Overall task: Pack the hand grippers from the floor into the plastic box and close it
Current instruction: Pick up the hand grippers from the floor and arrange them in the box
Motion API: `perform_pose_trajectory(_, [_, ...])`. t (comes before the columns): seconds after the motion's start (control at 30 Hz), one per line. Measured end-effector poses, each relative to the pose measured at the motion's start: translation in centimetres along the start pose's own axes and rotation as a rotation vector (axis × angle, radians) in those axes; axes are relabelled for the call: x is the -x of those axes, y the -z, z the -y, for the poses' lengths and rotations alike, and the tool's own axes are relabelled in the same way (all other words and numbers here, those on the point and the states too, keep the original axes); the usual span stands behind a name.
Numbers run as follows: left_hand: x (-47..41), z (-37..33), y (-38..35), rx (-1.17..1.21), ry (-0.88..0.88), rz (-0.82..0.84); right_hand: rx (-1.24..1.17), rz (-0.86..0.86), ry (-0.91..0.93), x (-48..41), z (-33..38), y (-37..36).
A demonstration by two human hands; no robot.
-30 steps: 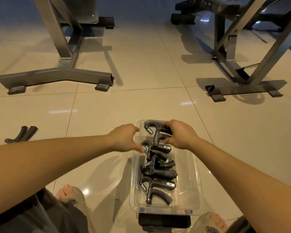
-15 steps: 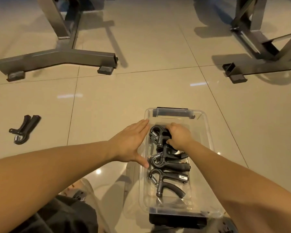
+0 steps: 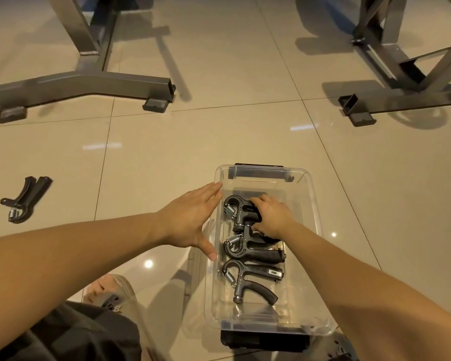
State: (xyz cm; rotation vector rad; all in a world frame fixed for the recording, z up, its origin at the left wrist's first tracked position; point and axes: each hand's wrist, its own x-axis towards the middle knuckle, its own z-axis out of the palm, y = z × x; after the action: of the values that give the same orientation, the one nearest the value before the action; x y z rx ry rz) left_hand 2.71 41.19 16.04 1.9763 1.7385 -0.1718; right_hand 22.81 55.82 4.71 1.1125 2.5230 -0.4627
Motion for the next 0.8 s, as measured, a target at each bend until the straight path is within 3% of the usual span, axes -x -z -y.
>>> perform_pose_trajectory(0.6, [-0.2,-0.1,-0.1,-0.006,0.019,0.034,0.006,-0.066,-0.031,1.1,0.9,0.3])
perform_pose_trajectory(0.8, [0.6,-0.6,0.3,-0.096,0.043,-0.023,-0.033,-0.196,-0.030,4.0,3.2,4.1])
